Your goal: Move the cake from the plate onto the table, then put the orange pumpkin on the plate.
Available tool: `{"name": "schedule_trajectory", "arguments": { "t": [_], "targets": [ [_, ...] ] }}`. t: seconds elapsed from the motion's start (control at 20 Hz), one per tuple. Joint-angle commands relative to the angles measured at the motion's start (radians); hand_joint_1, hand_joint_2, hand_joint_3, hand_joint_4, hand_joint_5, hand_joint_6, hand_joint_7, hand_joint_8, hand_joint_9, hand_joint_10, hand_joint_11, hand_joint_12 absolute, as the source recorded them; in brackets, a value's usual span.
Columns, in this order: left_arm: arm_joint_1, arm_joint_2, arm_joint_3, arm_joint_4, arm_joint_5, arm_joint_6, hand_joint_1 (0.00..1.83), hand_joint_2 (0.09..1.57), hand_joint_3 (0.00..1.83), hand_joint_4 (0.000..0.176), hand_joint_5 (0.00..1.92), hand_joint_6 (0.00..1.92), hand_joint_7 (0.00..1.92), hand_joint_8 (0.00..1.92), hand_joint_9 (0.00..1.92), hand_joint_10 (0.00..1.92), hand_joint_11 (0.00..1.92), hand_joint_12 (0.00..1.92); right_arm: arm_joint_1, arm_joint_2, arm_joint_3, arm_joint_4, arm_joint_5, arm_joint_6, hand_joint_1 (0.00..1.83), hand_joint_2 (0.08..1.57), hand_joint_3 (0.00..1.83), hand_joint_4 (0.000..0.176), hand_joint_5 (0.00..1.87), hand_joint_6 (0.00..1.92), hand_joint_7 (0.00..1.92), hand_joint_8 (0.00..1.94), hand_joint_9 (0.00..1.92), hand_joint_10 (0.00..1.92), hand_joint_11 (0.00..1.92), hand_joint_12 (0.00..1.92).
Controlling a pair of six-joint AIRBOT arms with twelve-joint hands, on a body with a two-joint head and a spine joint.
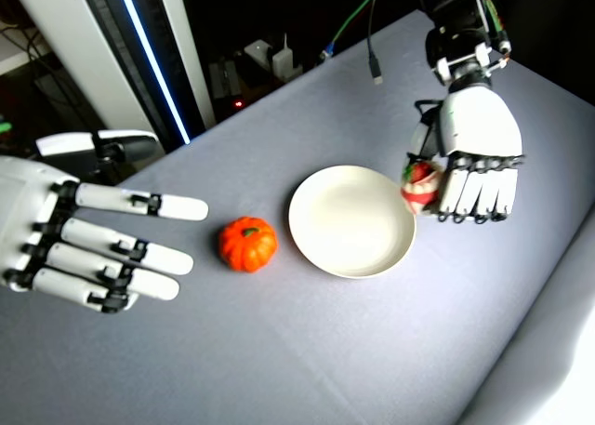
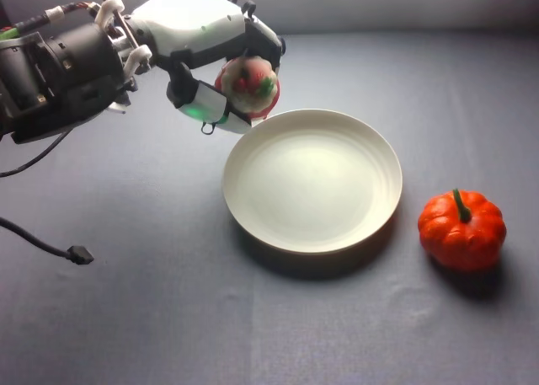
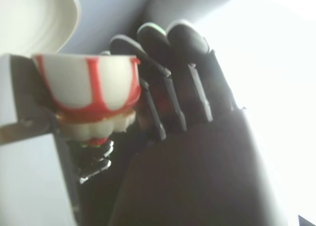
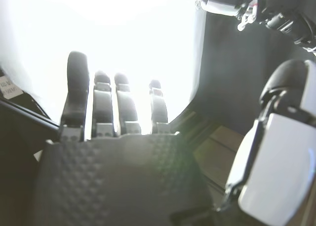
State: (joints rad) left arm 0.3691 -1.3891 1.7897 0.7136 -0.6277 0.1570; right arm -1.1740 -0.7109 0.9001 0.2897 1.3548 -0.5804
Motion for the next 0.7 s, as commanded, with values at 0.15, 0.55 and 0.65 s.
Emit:
{"name": "schedule_trajectory", "arguments": {
  "t": [0.15,0.55,0.65],
  "targets": [
    [0.005,0.093,-0.047,-0.049,-0.093,0.000,1.20,1.20,0.00,0.000,0.88,1.05,0.73,1.49,0.52,1.77,0.49,1.92,0.011,0.003,0.000,0.019,0.118,0.007,0.55,0.65,0.01,0.176,0.00,0.00,0.00,0.00,0.00,0.00,0.00,1.92],
    [0.055,0.242,-0.151,-0.091,-0.110,0.000,1.25,1.17,0.00,0.000,0.88,0.94,0.90,1.43,0.90,1.72,0.83,1.86,0.008,0.003,-0.002,0.026,0.115,0.007,0.56,0.68,0.03,0.176,0.00,0.00,0.00,0.00,0.00,0.00,0.00,1.92],
    [0.083,0.280,-0.175,-0.124,-0.115,0.000,1.25,1.16,0.00,0.000,0.91,0.90,0.91,1.40,0.84,1.64,0.74,1.84,0.008,0.004,-0.003,0.027,0.115,0.007,0.56,0.68,0.03,0.176,0.00,0.00,0.00,0.00,0.00,0.00,0.00,1.92]
  ]
}}
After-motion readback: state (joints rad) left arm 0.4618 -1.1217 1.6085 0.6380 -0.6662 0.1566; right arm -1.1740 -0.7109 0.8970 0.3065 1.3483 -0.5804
